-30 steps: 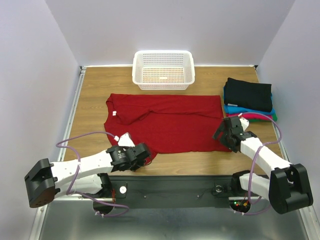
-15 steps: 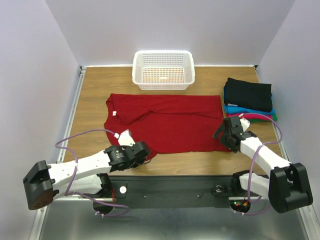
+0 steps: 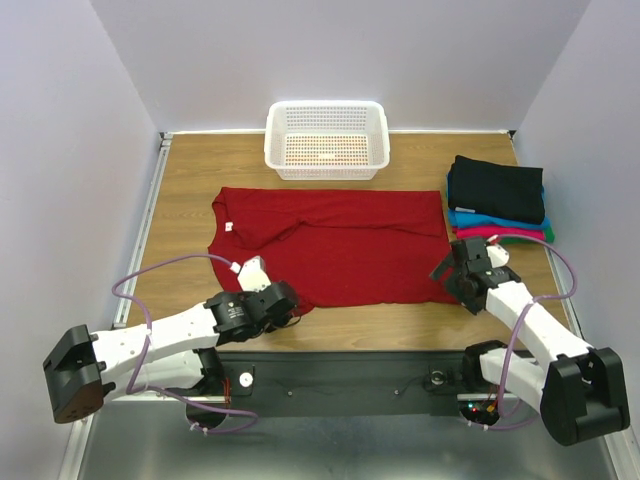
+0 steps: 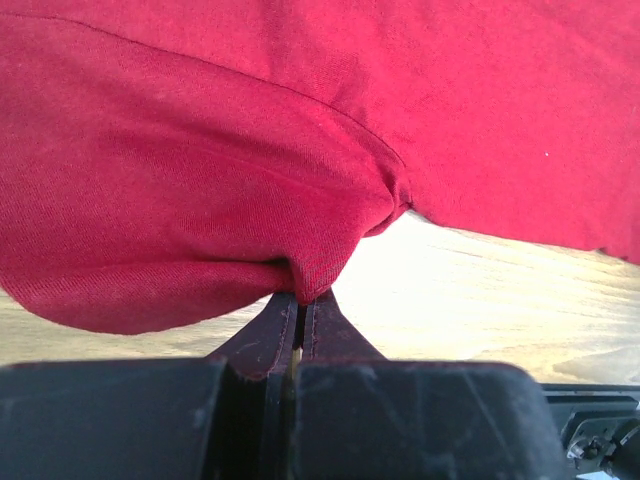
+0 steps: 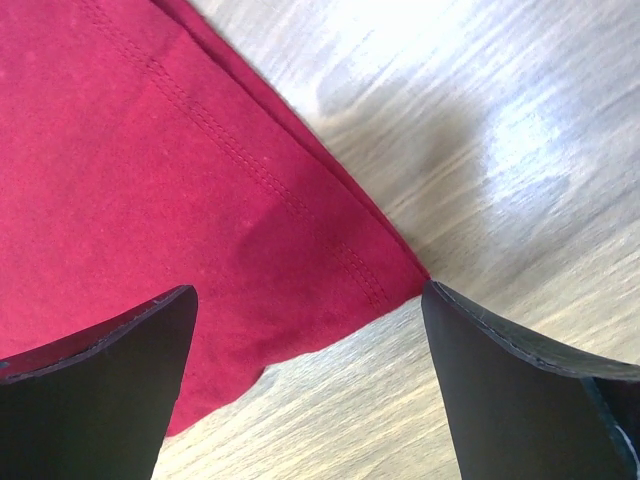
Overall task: Fold and stack the t-shirts
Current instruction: Fold the tshirt
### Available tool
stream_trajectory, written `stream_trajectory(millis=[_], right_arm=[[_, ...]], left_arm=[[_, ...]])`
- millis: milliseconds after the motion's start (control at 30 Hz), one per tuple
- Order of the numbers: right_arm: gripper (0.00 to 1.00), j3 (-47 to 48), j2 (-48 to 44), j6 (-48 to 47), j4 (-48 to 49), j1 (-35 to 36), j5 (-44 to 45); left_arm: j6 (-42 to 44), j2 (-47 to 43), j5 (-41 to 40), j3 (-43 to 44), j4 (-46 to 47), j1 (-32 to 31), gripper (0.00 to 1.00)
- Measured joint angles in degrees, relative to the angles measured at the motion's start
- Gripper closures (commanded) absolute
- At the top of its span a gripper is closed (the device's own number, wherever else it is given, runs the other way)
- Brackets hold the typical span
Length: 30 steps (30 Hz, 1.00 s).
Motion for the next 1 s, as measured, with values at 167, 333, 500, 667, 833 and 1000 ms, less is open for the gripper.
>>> stream_trajectory(millis=[167,333,500,667,833,1000], right_arm=[[0.05,-0.07,1.79,1.46,-0.17,0.0,0.26],[0.11,-0.15,3.87,1.86,-0.11,0.0,0.52],[0.33,-0.31,4.22,1.97,0.46,0.0,0.66],[0.63,-0.66,4.72,1.88,1.31,0.0,0.85],[0.71,-1.03,4.5,1.88,2.1,-0.02,0.2],[0.82,-1.09,2.86,1.68,2.16,-0.04,-0.92]], left_arm=[[1.11,-0.42,-0.04,-0.59,0.63,0.37,1.0],[1.62,-0.42,-0.57,-0.59,1.07,0.52,1.0],[1.66,-0.42,-0.66,-0.59,1.09,0.85,1.0],[1.64,-0.42,-0.7,-0.59,1.07,0.87,1.0],[1.62,-0.44,-0.81,-0.59,1.05,1.11,1.0],[1.64,-0.46,-1.07,-0.59,1.03,1.11,1.0]])
